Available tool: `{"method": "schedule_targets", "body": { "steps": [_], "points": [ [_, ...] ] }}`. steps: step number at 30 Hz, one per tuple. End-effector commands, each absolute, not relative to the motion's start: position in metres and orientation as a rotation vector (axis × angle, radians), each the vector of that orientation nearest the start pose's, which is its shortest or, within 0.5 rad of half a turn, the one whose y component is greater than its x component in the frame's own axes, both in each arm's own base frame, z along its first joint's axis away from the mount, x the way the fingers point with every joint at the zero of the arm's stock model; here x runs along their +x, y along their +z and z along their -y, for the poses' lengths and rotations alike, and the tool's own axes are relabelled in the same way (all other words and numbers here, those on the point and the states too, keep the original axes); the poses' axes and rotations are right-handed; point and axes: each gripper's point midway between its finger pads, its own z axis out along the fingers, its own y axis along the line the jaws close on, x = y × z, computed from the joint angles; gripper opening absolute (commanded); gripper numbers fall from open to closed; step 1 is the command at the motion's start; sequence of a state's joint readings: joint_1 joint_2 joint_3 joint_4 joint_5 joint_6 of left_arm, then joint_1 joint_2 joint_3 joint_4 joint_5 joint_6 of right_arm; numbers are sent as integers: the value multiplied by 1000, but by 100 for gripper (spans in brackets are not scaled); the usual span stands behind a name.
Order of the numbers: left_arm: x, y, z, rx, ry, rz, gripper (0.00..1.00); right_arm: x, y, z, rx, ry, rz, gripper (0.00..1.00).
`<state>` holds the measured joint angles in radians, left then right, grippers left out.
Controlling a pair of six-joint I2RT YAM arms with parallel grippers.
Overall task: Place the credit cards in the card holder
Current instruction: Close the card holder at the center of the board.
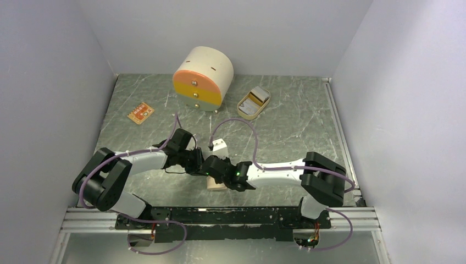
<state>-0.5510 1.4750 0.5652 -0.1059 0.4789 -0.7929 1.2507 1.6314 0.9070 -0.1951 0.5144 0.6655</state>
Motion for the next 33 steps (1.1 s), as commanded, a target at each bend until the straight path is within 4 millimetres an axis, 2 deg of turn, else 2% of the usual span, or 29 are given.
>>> {"method": "schedule_targets", "body": {
  "steps": [1,21,27,33],
  "points": [
    [182,16,238,-135,-1041,-2826,24,177,48,-347,-485,313,-2298,0],
    [181,16,237,-136,-1039,-2825,24,172,29,-340,-542,223,-2314,0],
    [181,16,237,-138,-1033,-2825,24,173,37,-336,-537,216,-2294,0],
    [182,16,237,-140,-1039,-2824,24,175,37,-333,-551,182,-2286,0]
  ]
}}
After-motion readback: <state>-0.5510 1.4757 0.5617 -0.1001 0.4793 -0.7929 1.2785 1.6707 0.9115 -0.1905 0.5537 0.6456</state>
